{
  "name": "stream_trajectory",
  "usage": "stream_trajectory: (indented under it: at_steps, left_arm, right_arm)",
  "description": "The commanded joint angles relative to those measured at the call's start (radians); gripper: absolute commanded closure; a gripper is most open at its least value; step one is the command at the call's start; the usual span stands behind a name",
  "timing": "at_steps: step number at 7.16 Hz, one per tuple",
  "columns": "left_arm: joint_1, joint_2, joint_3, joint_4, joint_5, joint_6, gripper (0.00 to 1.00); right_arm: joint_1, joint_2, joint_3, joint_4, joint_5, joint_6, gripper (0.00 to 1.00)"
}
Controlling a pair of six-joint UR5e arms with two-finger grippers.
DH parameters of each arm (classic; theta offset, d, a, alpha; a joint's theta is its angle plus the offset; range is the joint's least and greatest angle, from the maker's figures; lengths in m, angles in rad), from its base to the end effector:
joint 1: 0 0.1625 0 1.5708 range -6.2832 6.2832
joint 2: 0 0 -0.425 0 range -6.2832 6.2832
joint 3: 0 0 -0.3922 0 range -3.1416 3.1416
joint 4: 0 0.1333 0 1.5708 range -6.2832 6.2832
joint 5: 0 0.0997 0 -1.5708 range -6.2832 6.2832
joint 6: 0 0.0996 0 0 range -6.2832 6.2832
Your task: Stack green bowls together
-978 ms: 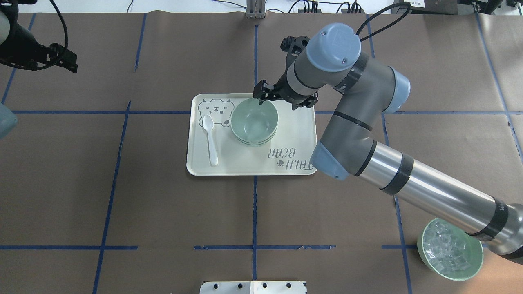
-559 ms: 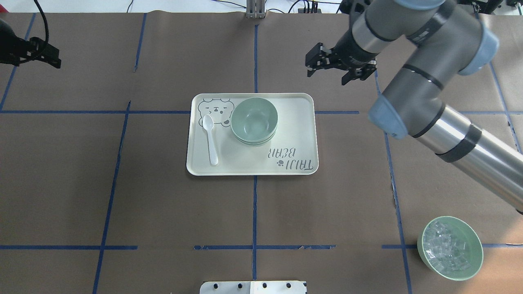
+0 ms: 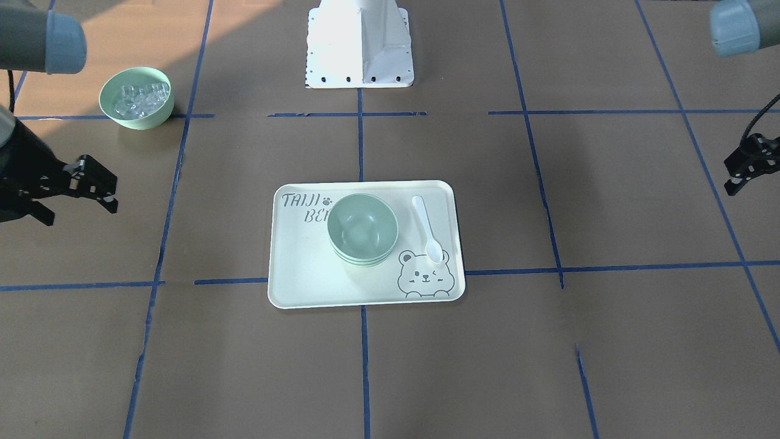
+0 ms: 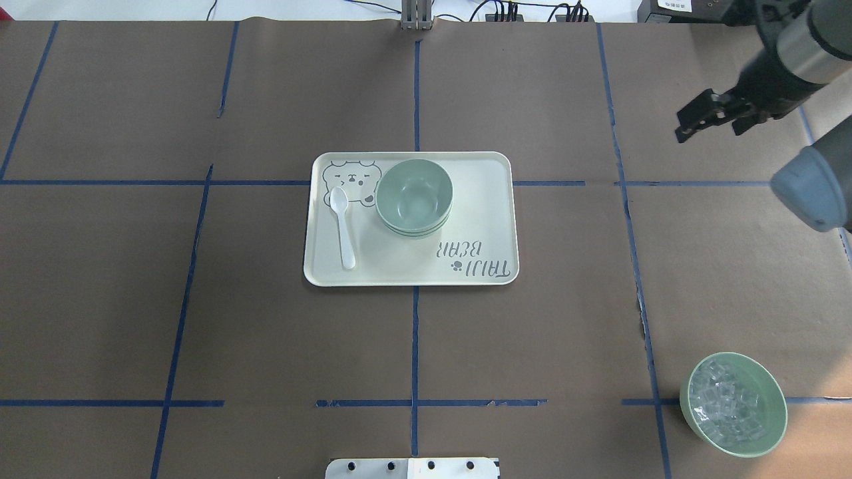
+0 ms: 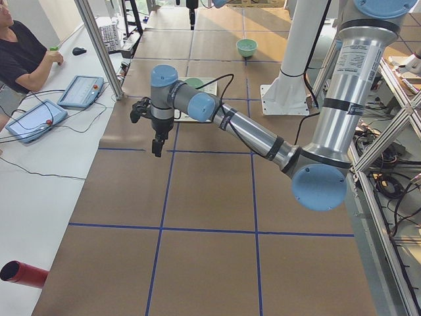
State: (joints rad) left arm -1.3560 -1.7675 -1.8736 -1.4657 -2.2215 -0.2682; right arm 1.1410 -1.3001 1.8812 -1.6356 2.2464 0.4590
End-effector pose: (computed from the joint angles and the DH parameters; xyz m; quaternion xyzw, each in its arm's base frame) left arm 0.0459 -0.5528 0.4263 0.1053 0.3487 0.0378 0.9305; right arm -0.1715 -0.5446 0.3751 0.0797 -0.3929 -0.0713 0.9134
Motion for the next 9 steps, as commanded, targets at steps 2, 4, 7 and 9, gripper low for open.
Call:
stream_trajectory:
  at_steps: [2, 4, 7, 9]
  left_arm:
    - [-0.138, 0.138, 0.014, 0.022, -0.075, 0.206, 0.0]
    - [-0.152, 0.158, 0.079, 0.022, -0.075, 0.213, 0.0]
    - [-0.166, 0.243, 0.088, 0.013, -0.135, 0.214, 0.0]
    - [-0.166, 0.264, 0.097, 0.008, -0.139, 0.216, 0.0]
  right_arm:
    - [0.227, -0.201, -0.042, -0.01, 0.062, -0.447, 0.0]
    - [0.366, -0.266, -0.17, -0.003, 0.157, -0.619, 0.0]
    - [0.405, -0.248, -0.241, 0.0, 0.179, -0.616, 0.0]
    - [0.405, -0.257, -0.244, 0.0, 0.176, -0.614, 0.0]
